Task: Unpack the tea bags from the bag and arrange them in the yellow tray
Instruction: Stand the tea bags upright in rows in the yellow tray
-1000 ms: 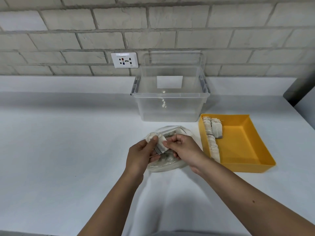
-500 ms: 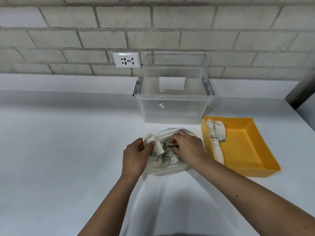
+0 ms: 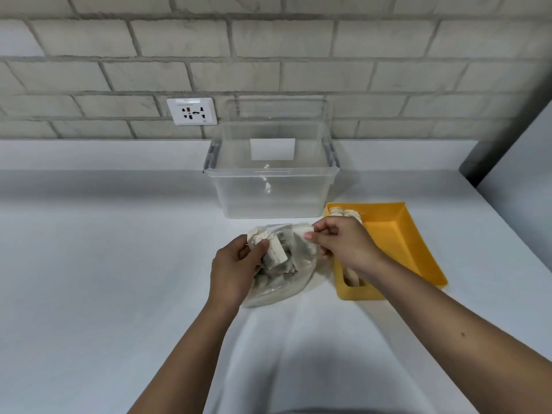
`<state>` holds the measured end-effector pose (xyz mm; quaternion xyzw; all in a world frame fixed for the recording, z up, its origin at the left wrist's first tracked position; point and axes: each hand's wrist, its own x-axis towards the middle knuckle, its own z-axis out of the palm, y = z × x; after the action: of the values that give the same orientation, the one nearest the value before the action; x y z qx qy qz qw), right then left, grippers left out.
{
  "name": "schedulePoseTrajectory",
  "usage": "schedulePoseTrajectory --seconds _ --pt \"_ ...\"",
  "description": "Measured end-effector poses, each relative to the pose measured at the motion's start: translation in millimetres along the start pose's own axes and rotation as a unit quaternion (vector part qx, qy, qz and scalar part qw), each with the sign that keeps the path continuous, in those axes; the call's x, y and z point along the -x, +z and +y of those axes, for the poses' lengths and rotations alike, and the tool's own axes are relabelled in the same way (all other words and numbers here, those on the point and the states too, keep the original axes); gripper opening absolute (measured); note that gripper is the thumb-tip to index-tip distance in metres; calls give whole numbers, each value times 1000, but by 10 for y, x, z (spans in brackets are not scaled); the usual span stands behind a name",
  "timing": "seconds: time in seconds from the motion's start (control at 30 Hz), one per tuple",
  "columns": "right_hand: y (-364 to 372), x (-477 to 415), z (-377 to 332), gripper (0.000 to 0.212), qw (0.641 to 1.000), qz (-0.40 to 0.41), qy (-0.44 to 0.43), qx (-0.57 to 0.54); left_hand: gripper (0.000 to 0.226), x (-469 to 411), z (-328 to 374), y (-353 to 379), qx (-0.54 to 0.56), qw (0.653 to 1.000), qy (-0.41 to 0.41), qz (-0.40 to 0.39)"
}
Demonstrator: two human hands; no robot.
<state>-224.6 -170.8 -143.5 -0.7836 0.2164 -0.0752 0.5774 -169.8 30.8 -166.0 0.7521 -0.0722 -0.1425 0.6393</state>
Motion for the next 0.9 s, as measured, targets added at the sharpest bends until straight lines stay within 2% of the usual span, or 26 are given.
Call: schedulePoseTrajectory --seconds 0.1,0.17,0.23,0.37,0.53,0.9 --pt "-494 -55 28 9 998 61 3 -23 21 39 34 213 40 999 -8 -22" --pt "-878 -119 112 8 994 110 6 25 12 66 62 356 50 998 -13 -36" --pt "-1132 -191 248 12 990 126 29 60 7 89 84 449 53 997 -15 -47" --pt "-1235 -290 509 12 988 68 92 105 7 57 98 635 32 997 -12 -63" --pt "-1049 -433 737 16 987 5 144 72 8 -26 88 751 29 996 -11 -78" --pt "-919 -706 865 20 987 65 142 42 12 -139 52 839 66 993 -51 -83"
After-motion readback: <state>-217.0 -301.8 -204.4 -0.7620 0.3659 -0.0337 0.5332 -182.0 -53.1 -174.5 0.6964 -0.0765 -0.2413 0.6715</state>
